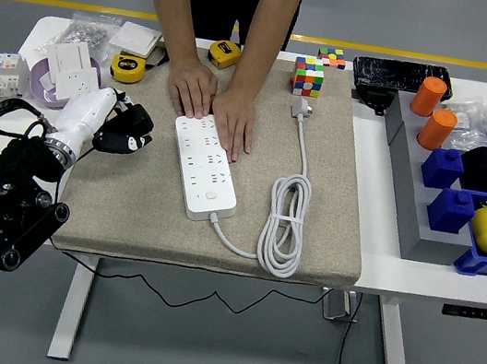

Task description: Pick up the plug,place it near the board,insert it into the board,press the button

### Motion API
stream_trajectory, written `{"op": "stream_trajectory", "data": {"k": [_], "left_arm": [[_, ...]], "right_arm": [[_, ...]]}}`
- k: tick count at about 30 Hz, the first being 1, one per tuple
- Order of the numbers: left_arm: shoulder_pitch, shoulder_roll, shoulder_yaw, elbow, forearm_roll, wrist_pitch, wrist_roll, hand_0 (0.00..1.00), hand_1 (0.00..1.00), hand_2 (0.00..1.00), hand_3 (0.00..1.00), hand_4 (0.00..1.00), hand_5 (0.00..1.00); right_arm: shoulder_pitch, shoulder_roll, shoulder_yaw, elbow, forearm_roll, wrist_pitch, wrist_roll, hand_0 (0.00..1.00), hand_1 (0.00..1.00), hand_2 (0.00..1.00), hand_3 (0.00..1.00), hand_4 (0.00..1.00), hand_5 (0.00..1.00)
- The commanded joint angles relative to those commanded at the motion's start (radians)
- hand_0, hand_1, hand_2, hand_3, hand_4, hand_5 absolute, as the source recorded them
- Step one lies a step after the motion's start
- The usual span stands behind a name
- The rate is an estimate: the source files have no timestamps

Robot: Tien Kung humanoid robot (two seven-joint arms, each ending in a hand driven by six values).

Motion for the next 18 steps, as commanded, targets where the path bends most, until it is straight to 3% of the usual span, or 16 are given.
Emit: {"op": "stream_trajectory", "data": {"k": [2,3,8,9,11,14,15,18], "left_arm": [[-0.001,-0.006,0.003,0.014,-0.024,-0.014,-0.009,0.256,0.231,0.281,0.475,0.73,0.131],[-0.001,-0.008,0.004,0.017,-0.04,-0.03,-0.012,0.399,0.534,0.516,0.51,0.831,0.282],[-0.004,-0.004,0.015,0.019,-0.122,-0.127,-0.007,0.399,0.534,0.516,0.51,0.831,0.282],[-0.004,-0.004,0.015,0.02,-0.14,-0.142,-0.006,0.789,0.885,0.819,0.776,0.998,0.805],[-0.004,-0.007,0.009,0.026,-0.179,-0.182,0.002,0.789,0.885,0.819,0.776,0.998,0.805],[-0.003,-0.01,0.004,0.033,-0.214,-0.205,0.002,0.789,0.885,0.819,0.776,0.998,0.805],[-0.003,-0.011,0.003,0.034,-0.219,-0.21,0.002,0.998,0.998,0.998,0.998,0.998,0.97],[0.001,-0.011,-0.006,0.03,-0.233,-0.22,0.001,0.998,0.998,0.998,0.998,0.998,0.97]], "right_arm": [[0.004,0.001,-0.007,0.0,0.006,0.0,0.001,0.998,0.836,0.739,0.75,0.998,0.873],[0.005,0.001,-0.012,0.0,0.009,-0.001,0.002,0.998,0.836,0.739,0.75,0.998,0.874],[0.003,-0.001,-0.001,0.0,0.001,-0.002,-0.004,0.998,0.836,0.739,0.75,0.998,0.874],[0.002,-0.001,0.0,0.0,-0.001,-0.002,-0.004,0.998,0.834,0.738,0.75,0.998,0.872],[-0.001,-0.001,0.003,0.0,-0.003,-0.001,-0.006,0.998,0.834,0.738,0.75,0.998,0.872],[-0.001,0.0,0.0,0.0,-0.001,-0.001,-0.005,0.998,0.834,0.738,0.75,0.998,0.872],[-0.001,0.0,-0.001,0.0,-0.001,0.0,-0.004,0.998,0.833,0.736,0.751,0.998,0.874],[-0.001,0.001,-0.003,0.0,0.0,0.0,-0.002,0.998,0.833,0.736,0.751,0.998,0.874]]}}
